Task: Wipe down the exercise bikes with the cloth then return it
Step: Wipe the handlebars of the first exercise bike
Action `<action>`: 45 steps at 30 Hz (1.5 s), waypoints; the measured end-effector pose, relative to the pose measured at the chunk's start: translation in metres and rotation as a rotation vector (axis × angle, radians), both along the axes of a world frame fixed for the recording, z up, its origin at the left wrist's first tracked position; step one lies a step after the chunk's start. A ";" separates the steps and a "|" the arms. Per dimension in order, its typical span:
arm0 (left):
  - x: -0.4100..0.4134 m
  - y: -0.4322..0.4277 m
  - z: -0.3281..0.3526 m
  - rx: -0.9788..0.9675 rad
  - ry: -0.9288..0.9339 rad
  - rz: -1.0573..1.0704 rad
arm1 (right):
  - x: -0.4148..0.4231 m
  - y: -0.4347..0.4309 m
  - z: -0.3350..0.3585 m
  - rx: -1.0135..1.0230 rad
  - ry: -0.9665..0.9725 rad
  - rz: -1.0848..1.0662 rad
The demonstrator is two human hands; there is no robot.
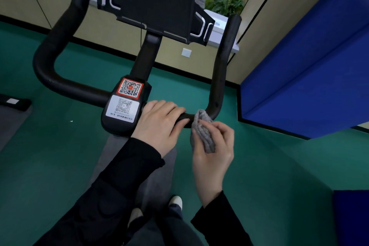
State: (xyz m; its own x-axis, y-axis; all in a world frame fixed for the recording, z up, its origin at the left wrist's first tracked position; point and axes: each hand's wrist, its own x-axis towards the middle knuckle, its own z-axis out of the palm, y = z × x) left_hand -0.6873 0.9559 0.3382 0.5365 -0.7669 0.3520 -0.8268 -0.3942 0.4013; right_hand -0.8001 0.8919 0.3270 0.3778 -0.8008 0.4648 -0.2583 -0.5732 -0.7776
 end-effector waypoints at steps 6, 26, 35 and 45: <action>0.000 -0.001 0.000 -0.004 0.015 -0.005 | 0.003 -0.024 0.007 -0.079 0.013 -0.043; 0.001 0.000 -0.002 -0.044 0.140 -0.002 | 0.043 -0.099 0.080 -0.362 0.835 0.836; 0.002 -0.002 -0.003 -0.092 0.170 0.012 | 0.081 -0.105 0.094 -0.224 1.135 1.036; 0.003 -0.002 -0.001 -0.096 0.198 0.035 | 0.091 -0.116 0.100 -0.283 1.261 1.110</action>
